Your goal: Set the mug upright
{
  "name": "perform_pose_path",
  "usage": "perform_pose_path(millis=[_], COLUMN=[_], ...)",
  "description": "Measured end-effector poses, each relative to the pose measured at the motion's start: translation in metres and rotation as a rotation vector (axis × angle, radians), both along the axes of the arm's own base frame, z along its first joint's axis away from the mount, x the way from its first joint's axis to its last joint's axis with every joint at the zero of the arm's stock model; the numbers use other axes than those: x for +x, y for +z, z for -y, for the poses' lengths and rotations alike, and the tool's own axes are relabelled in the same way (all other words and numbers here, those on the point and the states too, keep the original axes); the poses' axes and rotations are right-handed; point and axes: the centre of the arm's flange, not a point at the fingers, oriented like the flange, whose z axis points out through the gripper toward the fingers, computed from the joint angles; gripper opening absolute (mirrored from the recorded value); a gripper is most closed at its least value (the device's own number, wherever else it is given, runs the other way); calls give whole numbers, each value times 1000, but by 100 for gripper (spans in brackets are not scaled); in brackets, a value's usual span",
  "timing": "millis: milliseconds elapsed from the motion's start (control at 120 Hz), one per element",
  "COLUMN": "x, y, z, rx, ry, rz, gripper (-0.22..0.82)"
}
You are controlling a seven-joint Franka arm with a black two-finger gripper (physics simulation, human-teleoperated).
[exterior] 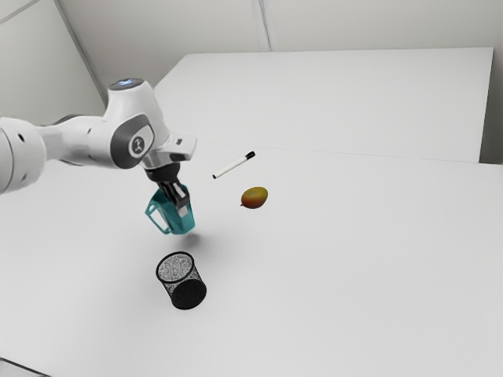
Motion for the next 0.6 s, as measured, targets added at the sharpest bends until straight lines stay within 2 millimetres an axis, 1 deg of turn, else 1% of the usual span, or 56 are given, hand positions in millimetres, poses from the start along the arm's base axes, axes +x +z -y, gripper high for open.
perform_pose_path(millis=[133, 225, 383, 600], x=[0, -3, -13, -17], y=[-9, -16, -16, -23], z=[-3, -2, 2, 8], rx=[23, 30, 46, 53], ry=[45, 71, 102, 144], rz=[54, 81, 129, 150], gripper=[-18, -18, -18, -17])
